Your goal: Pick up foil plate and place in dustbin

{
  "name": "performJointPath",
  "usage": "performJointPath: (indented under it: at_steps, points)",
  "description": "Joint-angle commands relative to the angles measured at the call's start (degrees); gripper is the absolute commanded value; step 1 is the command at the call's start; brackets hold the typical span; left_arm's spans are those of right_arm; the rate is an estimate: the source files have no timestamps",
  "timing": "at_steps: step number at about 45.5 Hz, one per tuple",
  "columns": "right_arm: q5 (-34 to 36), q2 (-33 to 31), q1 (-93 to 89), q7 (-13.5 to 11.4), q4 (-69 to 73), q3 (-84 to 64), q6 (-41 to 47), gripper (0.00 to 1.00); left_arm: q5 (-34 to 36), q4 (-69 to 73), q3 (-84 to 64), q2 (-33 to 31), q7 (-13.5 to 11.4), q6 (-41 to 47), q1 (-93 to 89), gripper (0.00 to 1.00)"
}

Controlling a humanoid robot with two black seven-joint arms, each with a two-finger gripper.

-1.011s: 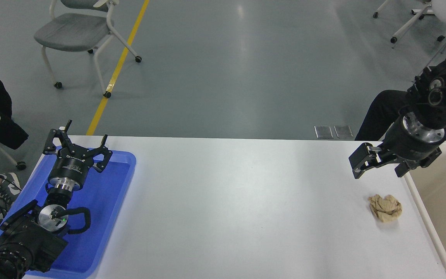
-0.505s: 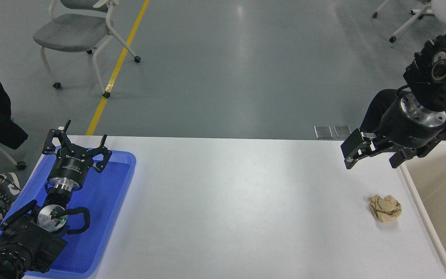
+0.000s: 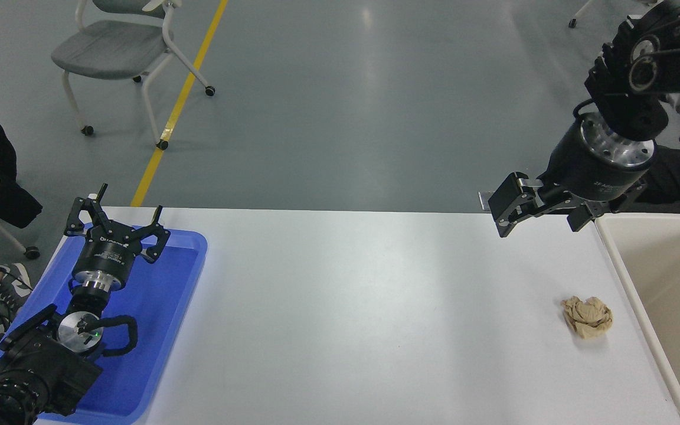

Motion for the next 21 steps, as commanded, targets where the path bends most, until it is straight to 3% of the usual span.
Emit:
performJointPath:
  at_steps: [1, 21]
  points:
    - [0.3, 0.2, 1.1, -0.1, 0.6, -0.7, 0.1, 1.0, 0.0, -0.1, 0.0, 0.0, 0.0, 0.0, 0.0, 1.0]
    - [0.3, -0.1, 1.1, 0.0, 0.8, -0.7, 0.1, 1.0, 0.0, -0.1, 0.0, 0.0, 0.0, 0.0, 0.0, 1.0]
